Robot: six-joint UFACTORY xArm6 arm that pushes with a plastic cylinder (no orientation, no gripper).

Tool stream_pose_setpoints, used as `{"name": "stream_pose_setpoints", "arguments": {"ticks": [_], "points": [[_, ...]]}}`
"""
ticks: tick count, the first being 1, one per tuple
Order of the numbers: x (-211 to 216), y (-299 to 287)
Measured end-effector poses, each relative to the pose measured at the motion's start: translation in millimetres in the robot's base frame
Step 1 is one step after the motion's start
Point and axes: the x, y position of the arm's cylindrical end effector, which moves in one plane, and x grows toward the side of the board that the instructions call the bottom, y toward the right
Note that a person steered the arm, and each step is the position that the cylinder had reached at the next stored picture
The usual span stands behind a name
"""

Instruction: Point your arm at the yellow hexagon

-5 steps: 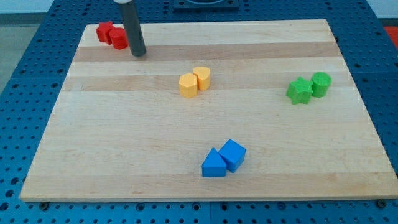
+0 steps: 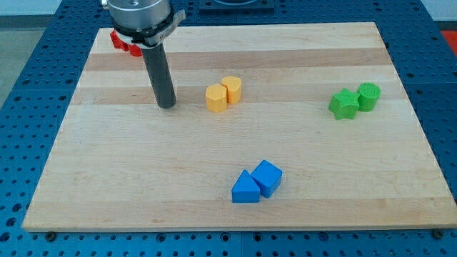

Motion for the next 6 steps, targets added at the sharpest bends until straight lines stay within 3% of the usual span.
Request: {"name": "stream_pose_setpoints", "arguments": {"ticks": [6], "points": [[11.7, 54.3]]}}
